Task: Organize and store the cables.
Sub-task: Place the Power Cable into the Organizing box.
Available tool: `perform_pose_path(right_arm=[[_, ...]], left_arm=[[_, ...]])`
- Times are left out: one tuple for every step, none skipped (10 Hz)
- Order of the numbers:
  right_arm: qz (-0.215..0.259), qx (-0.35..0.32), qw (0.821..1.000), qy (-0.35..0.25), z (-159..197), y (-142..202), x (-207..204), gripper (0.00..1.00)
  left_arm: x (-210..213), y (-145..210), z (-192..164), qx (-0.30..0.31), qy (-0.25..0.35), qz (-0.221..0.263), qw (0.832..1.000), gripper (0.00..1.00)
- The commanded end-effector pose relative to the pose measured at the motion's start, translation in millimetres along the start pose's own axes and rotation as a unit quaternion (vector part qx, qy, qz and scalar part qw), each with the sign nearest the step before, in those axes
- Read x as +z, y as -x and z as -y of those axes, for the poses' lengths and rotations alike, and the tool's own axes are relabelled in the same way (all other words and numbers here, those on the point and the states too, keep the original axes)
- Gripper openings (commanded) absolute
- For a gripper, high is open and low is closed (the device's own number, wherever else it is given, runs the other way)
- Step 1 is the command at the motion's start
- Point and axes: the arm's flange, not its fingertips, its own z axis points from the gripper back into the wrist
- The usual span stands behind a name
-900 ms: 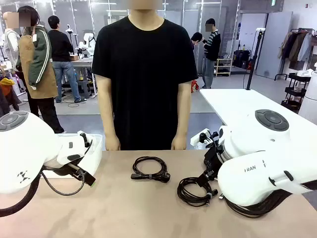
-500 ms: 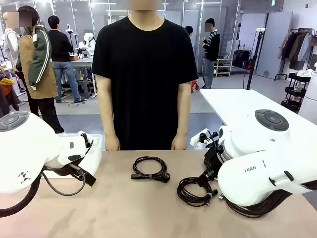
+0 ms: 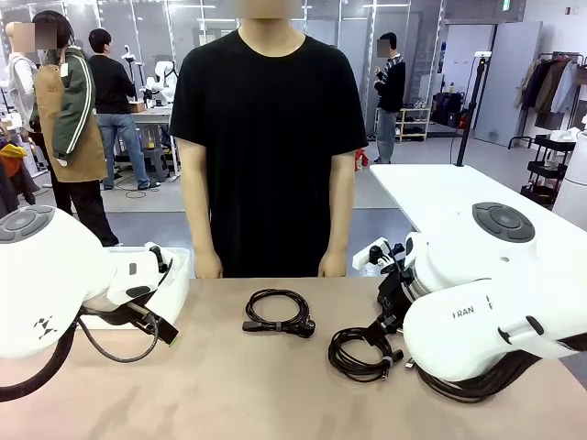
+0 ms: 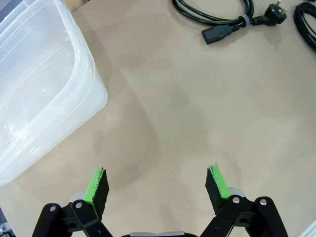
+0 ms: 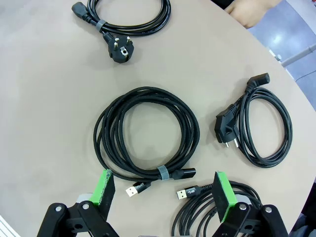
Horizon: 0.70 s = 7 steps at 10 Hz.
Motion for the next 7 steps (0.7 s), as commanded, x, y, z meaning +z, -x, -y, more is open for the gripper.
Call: perform_pose_path(right_arm=[[0.000, 0.000, 1.000, 0.000, 0.0, 0.0, 0.0, 1.00], [0.005, 0.017, 1.000, 0.012, 12.1, -10.0, 12.1, 1.00], [0.008, 0.023, 1.000, -0.011, 28.0, -18.6, 27.6, 1.00], [0.008, 0.022, 0.999, -0.022, 45.1, -23.8, 43.1, 1.00], [0.002, 0.052, 0.997, -0.048, 61.4, -26.7, 63.7, 1.00], [-0.001, 0.066, 0.996, -0.068, 76.2, -26.2, 80.3, 1.00], [0.001, 0.086, 0.991, -0.102, 91.9, -20.3, 100.6, 1.00]], left_arm=[[0.1, 0.5, -2.5, 0.001, 0.001, 0.000, 1.000, 1.00], [0.0, 0.0, 0.0, 0.000, 0.000, 0.000, 1.000, 1.00], [19.2, -10.5, -10.6, -0.026, 0.040, -0.007, 0.999, 1.00], [36.8, -15.1, -25.5, -0.054, 0.040, -0.020, 0.998, 1.00], [58.8, -15.3, -45.1, -0.091, 0.065, -0.039, 0.993, 1.00], [80.1, -13.9, -64.6, -0.106, 0.082, -0.040, 0.990, 1.00], [104.9, -9.1, -84.6, -0.119, 0.109, -0.025, 0.987, 1.00]])
